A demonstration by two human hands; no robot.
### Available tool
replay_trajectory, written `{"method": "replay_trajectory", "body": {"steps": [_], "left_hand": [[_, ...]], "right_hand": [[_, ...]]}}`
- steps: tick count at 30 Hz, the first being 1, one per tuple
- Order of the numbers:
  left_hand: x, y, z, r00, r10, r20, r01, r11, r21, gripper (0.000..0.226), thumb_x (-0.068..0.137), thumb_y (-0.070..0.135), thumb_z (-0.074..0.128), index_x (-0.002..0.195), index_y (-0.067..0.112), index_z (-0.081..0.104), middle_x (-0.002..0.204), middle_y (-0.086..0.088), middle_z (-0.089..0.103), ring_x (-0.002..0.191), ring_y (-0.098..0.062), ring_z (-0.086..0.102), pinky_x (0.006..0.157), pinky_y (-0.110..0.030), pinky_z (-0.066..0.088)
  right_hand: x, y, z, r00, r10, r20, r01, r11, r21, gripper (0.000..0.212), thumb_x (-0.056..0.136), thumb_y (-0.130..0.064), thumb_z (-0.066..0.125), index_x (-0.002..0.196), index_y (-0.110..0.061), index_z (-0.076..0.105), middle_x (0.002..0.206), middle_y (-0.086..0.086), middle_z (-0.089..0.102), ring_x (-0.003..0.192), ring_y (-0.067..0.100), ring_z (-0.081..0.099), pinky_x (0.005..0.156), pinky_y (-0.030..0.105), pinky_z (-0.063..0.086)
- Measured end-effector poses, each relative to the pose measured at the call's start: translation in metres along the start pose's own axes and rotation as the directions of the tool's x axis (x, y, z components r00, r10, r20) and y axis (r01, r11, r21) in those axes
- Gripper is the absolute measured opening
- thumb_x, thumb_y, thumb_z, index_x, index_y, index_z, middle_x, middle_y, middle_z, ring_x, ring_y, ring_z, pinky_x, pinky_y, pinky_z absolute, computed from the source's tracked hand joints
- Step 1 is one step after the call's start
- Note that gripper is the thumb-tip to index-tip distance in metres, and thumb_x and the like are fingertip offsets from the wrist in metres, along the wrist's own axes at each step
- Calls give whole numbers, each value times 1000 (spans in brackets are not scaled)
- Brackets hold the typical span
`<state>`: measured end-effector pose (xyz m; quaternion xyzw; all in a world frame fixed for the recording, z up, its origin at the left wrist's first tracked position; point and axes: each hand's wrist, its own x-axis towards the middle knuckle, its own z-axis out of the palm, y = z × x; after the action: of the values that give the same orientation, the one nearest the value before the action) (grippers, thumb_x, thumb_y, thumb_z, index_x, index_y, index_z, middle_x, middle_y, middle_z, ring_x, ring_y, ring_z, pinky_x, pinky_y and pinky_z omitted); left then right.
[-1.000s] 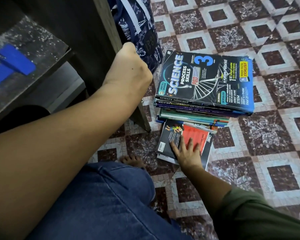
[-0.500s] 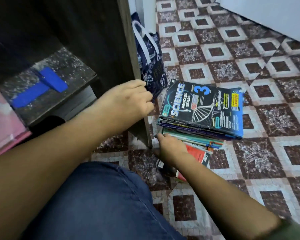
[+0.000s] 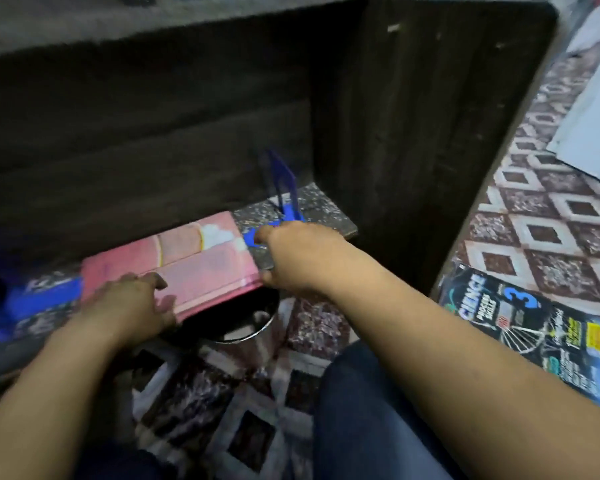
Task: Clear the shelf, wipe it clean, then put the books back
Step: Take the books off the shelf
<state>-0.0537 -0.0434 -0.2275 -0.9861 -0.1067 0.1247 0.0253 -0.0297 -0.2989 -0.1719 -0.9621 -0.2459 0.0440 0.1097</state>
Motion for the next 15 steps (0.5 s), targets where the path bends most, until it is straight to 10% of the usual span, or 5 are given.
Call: {"method": "replay_trajectory", "body": {"steps": [5, 15], "left_hand": [[17, -42, 44, 995, -37, 88, 52, 984, -168, 91, 68, 45, 82, 143, 25, 36, 133, -13, 44, 123, -33, 47, 103, -35, 42], [33, -44, 91, 986, 26, -165, -28, 1000, -8, 85, 79, 22, 73, 149, 25, 24, 142, -11, 33, 127, -32, 38, 99, -42, 40]], "right_hand": [[63, -52, 45, 985, -101, 138, 111, 991, -72, 46, 94, -31, 56, 138, -21, 45, 136, 8, 51, 123, 28, 52, 93, 37, 45], [106, -58, 132, 965, -167, 204, 216, 944, -250, 64, 83, -27, 70, 139, -21, 39, 134, 10, 43, 124, 32, 45, 96, 43, 40]]}}
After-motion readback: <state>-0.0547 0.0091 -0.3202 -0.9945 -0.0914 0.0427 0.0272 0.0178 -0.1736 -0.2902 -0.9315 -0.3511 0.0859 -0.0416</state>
